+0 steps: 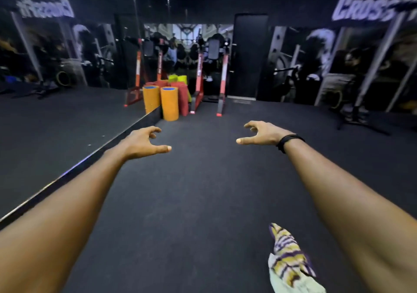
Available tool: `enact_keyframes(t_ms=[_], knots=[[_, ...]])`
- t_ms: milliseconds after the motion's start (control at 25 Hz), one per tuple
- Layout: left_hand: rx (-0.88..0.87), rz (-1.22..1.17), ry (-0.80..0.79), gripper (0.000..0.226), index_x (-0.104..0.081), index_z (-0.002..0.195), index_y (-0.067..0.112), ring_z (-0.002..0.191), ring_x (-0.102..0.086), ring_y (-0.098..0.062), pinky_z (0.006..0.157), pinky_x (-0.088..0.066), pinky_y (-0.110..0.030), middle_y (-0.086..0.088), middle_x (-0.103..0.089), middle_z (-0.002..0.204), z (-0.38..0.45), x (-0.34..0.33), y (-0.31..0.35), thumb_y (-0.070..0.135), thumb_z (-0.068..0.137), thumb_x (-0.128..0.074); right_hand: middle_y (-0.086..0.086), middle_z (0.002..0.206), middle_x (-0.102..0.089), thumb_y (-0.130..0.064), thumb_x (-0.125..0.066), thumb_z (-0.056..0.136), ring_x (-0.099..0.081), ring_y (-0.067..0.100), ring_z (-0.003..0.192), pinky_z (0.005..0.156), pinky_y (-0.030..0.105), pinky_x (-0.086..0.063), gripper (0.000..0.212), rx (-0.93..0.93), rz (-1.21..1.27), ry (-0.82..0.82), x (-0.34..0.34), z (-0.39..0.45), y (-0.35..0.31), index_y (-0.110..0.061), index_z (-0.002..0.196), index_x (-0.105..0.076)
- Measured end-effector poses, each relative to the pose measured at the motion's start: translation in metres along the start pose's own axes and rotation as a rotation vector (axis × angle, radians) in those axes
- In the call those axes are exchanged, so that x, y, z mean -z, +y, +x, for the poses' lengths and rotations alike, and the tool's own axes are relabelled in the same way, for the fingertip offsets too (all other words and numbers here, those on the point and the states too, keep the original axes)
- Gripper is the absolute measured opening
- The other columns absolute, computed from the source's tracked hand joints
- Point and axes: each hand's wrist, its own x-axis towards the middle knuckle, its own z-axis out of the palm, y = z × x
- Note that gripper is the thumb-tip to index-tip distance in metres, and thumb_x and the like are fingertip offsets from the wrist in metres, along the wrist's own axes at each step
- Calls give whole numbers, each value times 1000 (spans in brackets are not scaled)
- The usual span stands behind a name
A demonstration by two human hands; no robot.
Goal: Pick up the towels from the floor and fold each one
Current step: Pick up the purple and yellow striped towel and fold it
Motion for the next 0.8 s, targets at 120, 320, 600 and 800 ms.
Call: enact_keyframes(t_ms=[120,320,600,800], knots=[[-98,-15,-69,87,-45,138,28,125,-51,-20,105,-41,-37,-1,-55,135,58,-40,31,65,65,-74,4,144,-46,-64,-67,74,-45,20,131,102,33,-36,83,-121,-10,40,13,7,52,-25,142,-40],[-260,-22,-179,87,-46,137,28,124,-52,-22,105,-42,-44,-1,-57,132,161,-102,81,66,64,-74,3,145,-45,-65,-65,75,-44,21,132,98,33,-36,83,-288,-15,81,26,37,118,-26,143,-38],[-490,0,-376,82,-45,139,24,124,-52,-25,107,-40,-44,-4,-56,133,300,-183,165,60,70,-73,4,146,-43,-64,-65,77,-42,23,133,102,37,-36,83,-546,44,165,42,74,195,-24,145,-36],[-612,7,-514,80,-47,138,22,122,-52,-25,104,-39,-39,-4,-57,132,343,-263,228,56,71,-74,4,147,-43,-67,-64,75,-42,24,134,106,39,-35,88,-726,78,157,45,66,257,-24,145,-35]])
